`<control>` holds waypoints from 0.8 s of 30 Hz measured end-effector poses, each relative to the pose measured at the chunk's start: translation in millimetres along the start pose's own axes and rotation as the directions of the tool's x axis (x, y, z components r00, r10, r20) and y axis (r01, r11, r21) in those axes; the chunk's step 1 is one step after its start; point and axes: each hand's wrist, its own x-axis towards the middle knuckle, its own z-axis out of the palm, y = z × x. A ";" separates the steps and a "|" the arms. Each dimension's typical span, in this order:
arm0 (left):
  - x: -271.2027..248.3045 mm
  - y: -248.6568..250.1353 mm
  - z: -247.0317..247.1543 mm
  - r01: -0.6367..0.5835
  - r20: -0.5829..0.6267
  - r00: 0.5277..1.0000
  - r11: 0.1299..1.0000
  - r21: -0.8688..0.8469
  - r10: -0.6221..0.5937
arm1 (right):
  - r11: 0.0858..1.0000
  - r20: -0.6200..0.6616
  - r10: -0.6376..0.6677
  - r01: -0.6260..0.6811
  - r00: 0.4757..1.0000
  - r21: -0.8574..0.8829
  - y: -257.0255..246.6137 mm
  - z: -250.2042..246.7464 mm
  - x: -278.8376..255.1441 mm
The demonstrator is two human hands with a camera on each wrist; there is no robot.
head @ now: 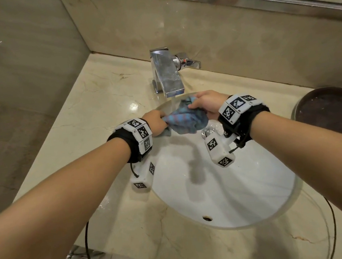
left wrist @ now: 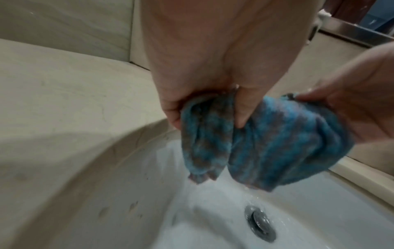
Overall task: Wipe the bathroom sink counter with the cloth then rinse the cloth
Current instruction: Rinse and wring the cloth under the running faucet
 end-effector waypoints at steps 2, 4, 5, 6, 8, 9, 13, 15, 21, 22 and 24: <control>-0.4 2.1 -2.6 -0.002 0.002 1.000 0.999 -0.050 0.002 | 0.981 -0.068 0.003 -0.016 0.998 -0.193 5.9 -1.1 3.9; -0.7 7.2 -4.1 -0.011 -0.024 1.000 0.998 -0.063 0.009 | 0.929 -0.137 -0.042 -0.011 0.990 -0.370 8.8 -1.2 4.0; -0.9 10.3 -4.4 -0.015 -0.037 0.999 0.998 -0.067 0.013 | 0.889 -0.160 -0.074 -0.008 0.984 -0.457 9.6 -1.2 2.4; -1.8 13.8 -4.7 -0.022 -0.044 0.999 0.997 -0.072 0.019 | 0.841 -0.177 -0.106 -0.006 0.979 -0.541 11.3 -0.8 0.6; -3.0 19.7 -5.6 -0.043 -0.050 0.998 0.995 -0.092 0.038 | 0.759 -0.158 -0.148 0.010 0.976 -0.652 15.2 1.1 -3.7; -2.9 22.0 -6.3 -0.049 -0.049 0.998 0.993 -0.108 0.044 | 0.740 -0.109 -0.155 0.042 0.982 -0.671 17.9 2.3 -5.1; -3.4 30.3 -8.7 -0.060 -0.050 0.997 0.980 -0.190 0.052 | 0.743 0.099 -0.091 0.133 0.991 -0.656 19.9 3.1 -11.9; -3.1 32.4 -7.9 -0.062 -0.058 0.997 0.969 -0.239 0.049 | 0.757 0.111 -0.135 0.174 0.985 -0.630 19.9 4.6 -12.3; -4.1 29.4 -6.4 -0.037 -0.094 0.996 0.933 -0.358 0.003 | 0.875 0.094 -0.191 0.213 0.977 -0.436 31.1 17.2 0.2; -4.5 28.4 -6.8 -0.034 -0.089 0.996 0.927 -0.373 0.000 | 0.871 0.076 -0.200 0.212 0.977 -0.444 32.2 16.0 3.3; -5.2 24.9 -7.1 -0.002 -0.044 0.999 0.918 -0.396 -0.017 | 0.885 0.012 -0.194 0.181 0.981 -0.429 31.0 13.6 4.4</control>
